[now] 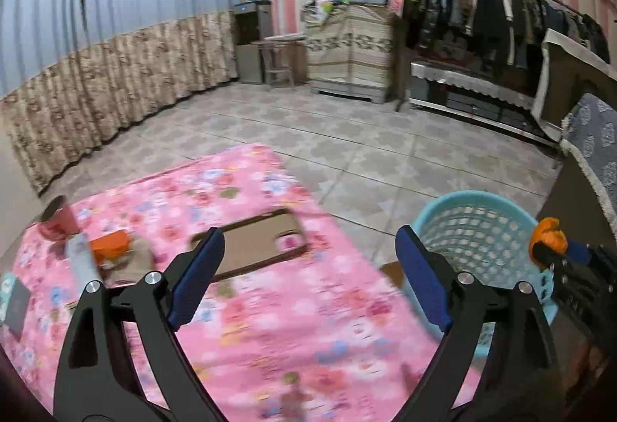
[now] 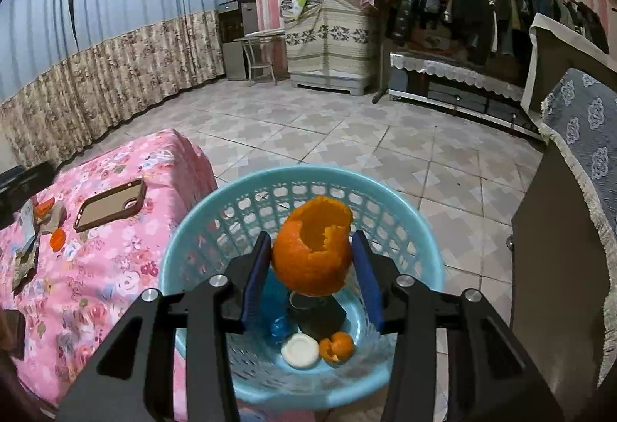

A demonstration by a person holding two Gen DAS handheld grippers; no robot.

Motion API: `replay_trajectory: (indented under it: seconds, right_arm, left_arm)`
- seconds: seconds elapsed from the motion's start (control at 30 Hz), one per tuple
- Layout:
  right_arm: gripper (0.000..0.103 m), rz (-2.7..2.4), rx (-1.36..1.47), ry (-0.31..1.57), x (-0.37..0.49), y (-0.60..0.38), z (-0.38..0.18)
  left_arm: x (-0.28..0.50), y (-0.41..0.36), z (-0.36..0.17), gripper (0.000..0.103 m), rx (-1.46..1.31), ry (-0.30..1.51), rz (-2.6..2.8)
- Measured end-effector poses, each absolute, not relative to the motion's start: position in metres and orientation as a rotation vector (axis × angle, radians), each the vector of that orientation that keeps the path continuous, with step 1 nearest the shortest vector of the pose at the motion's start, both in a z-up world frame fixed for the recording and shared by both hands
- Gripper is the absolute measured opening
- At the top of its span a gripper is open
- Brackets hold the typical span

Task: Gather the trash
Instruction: 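Carry bag and peel to the blue basket and open both tools, then move both tools back over the mat toward the booklet card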

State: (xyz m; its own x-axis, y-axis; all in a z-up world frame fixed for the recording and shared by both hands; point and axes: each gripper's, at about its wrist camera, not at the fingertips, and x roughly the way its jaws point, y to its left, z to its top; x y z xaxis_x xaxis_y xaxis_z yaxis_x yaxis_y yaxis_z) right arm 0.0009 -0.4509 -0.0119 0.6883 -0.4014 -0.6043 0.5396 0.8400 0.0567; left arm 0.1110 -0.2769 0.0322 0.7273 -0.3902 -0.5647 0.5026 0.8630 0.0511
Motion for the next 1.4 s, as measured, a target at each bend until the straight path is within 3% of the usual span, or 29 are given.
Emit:
replay_trajectory:
  seconds: [0.17,0.23,0.27,0.3,0.67,0.87,1.4]
  right_arm:
    - [0.045,-0.531,0.213,0.639,0.016,-0.447,-0.021]
    - [0.057,-0.544,0.202,0.634,0.019,-0.446,-0.02]
    - [0.074,-0.553,0.197,0.62,0.019,-0.446,-0.018]
    - [0.08,-0.572,0.185,0.598,0.017,-0.443,-0.016]
    - [0.086,-0.504,0.134,0.499,0.021,-0.387,0.022]
    - [0.087,-0.394,0.066,0.496,0.053,-0.332,0.035]
    - [0.087,-0.172,-0.02,0.543,0.156,-0.221,0.027]
  left_arm:
    - [0.109,-0.225,0.035,0.092,0.231,0.515,-0.396]
    - [0.115,-0.201,0.037,0.092,0.224,0.513,-0.354]
    - [0.12,-0.185,0.037,0.092,0.212,0.522,-0.331]
    - [0.125,-0.174,0.038,0.092,0.201,0.526,-0.318]
    - [0.19,-0.059,0.05,0.095,0.083,0.56,-0.14]
    - [0.2,-0.031,0.038,0.096,0.088,0.565,-0.083]
    - [0.25,0.0,-0.03,0.096,0.012,0.782,-0.061]
